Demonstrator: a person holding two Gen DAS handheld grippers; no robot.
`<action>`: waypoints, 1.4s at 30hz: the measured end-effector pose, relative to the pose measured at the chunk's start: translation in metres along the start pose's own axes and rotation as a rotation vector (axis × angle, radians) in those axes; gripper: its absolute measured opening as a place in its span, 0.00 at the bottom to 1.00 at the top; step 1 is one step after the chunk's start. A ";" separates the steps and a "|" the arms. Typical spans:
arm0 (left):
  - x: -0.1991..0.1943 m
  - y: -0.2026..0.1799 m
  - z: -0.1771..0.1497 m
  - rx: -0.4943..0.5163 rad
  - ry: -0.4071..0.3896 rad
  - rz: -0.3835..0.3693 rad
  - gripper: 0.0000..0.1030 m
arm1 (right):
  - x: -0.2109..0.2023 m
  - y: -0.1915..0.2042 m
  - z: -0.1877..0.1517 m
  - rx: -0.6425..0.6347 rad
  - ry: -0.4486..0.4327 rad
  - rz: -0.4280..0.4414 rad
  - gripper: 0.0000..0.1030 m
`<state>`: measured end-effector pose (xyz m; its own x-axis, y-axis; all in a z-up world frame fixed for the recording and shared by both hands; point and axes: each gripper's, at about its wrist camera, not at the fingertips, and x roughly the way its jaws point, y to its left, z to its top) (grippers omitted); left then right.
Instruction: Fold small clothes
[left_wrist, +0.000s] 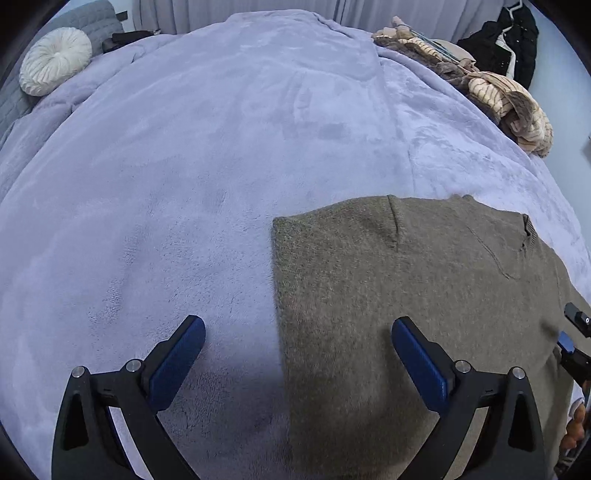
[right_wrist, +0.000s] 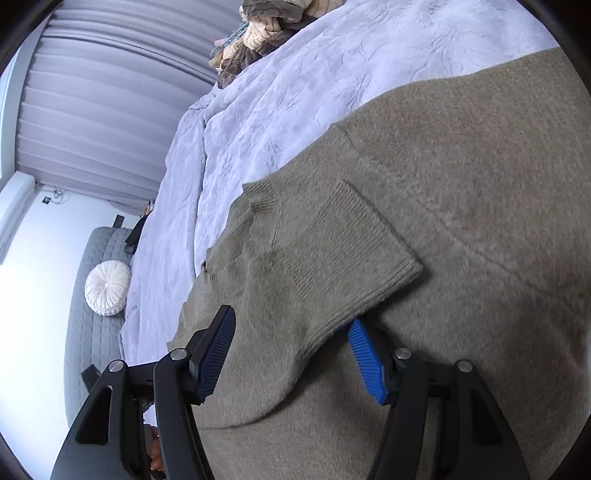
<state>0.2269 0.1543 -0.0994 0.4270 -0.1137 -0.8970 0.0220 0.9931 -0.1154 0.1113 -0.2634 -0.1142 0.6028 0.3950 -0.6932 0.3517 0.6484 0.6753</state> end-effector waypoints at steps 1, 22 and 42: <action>0.002 -0.002 -0.001 -0.003 -0.002 -0.008 0.99 | 0.002 0.002 0.004 -0.016 0.012 -0.007 0.18; 0.005 0.001 -0.007 0.005 0.056 -0.126 0.21 | -0.015 -0.019 0.004 0.065 -0.001 -0.118 0.29; -0.050 0.008 -0.017 0.036 -0.077 -0.031 0.12 | -0.060 -0.022 -0.004 -0.138 -0.030 -0.184 0.19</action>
<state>0.1901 0.1671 -0.0632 0.4937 -0.1431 -0.8578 0.0685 0.9897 -0.1257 0.0647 -0.2985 -0.0885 0.5594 0.2434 -0.7924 0.3577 0.7914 0.4957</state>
